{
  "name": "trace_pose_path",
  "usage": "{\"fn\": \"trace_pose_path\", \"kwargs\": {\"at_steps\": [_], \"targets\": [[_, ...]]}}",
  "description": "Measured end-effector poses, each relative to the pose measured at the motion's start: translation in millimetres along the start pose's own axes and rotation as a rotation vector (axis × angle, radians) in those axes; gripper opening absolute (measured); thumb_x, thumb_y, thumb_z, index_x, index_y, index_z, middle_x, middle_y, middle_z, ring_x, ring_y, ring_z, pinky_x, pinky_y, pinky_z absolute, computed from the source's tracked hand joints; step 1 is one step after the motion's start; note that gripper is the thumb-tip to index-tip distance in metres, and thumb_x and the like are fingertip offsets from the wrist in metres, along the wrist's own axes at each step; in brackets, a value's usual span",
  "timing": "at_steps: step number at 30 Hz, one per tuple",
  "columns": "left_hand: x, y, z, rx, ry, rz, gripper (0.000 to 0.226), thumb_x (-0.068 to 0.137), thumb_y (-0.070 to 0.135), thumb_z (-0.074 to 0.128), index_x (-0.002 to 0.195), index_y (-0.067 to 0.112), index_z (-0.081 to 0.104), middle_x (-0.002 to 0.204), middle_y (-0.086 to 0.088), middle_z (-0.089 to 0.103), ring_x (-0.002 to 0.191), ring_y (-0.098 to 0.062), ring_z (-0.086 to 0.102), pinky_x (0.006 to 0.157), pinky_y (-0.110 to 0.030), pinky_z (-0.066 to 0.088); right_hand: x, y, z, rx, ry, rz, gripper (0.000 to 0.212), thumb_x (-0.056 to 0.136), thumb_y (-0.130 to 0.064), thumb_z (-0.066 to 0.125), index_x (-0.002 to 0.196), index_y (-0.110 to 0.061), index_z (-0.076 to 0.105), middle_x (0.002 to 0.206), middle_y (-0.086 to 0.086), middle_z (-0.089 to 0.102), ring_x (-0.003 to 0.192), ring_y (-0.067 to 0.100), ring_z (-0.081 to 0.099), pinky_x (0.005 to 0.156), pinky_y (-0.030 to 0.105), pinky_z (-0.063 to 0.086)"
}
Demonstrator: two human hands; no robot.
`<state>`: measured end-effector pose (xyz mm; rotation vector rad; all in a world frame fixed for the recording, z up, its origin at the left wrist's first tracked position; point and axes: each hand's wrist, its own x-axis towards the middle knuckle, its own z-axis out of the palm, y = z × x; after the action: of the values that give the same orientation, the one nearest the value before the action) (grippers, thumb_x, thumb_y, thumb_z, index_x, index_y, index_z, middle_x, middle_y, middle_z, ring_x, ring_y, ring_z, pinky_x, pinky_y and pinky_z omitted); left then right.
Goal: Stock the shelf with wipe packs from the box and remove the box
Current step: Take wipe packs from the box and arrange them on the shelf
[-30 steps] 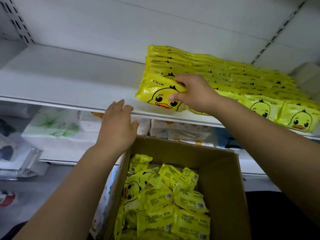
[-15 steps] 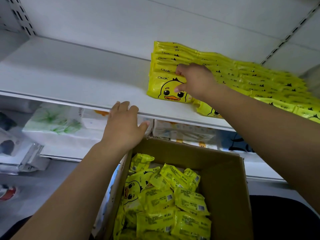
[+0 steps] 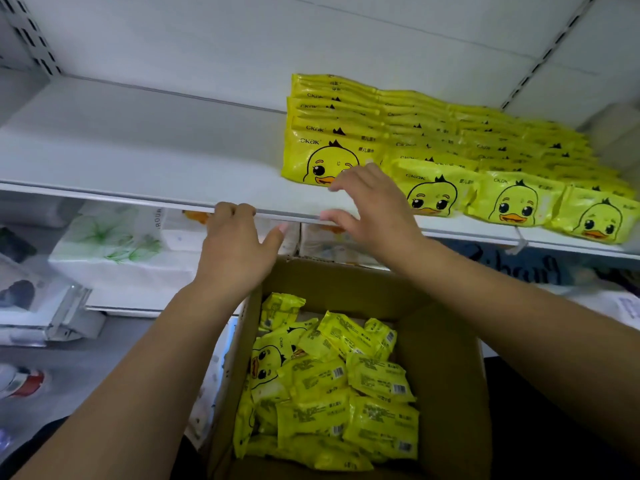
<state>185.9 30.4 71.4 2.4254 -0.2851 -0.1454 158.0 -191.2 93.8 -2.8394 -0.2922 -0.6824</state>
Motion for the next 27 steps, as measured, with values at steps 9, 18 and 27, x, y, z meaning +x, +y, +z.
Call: {"fn": "trace_pose_path", "kwargs": {"at_steps": [9,18,27], "targets": [[-37.9,-31.9,40.2,0.180,-0.404,-0.220,0.096,0.094,0.067,0.048,0.156,0.002,0.013,0.153,-0.029,0.032,0.139,-0.048,0.036,0.110,-0.051,0.036,-134.5,0.9,36.8,0.210,-0.473,0.263,0.044,0.085,-0.049,0.073,0.114,-0.017,0.065,0.113,0.002,0.065,0.110,0.020,0.054,0.089,0.039,0.047],[-60.2,-34.2,71.7,0.139,-0.185,-0.134,0.091,0.085,0.060,0.069,0.143,0.002,0.030,0.134,-0.026,0.050,0.115,-0.050,0.057,0.087,-0.052,0.048,-218.4,52.3,117.0,0.287,-0.892,0.886,0.059,0.090,-0.050,0.068,0.130,-0.007,0.061,0.132,0.014,0.063,0.124,0.031,0.057,0.101,0.038,0.047],[-56.2,-42.9,84.2,0.196,-0.061,-0.126,0.087,0.087,0.061,0.067,0.144,0.004,0.034,0.135,-0.021,0.054,0.111,-0.048,0.060,0.082,-0.046,0.049,-208.1,77.1,194.1,0.312,-1.006,0.873,0.076,0.092,-0.044,0.068,0.151,-0.009,0.035,0.153,0.016,0.043,0.134,0.036,0.048,0.109,0.037,0.040]]}}
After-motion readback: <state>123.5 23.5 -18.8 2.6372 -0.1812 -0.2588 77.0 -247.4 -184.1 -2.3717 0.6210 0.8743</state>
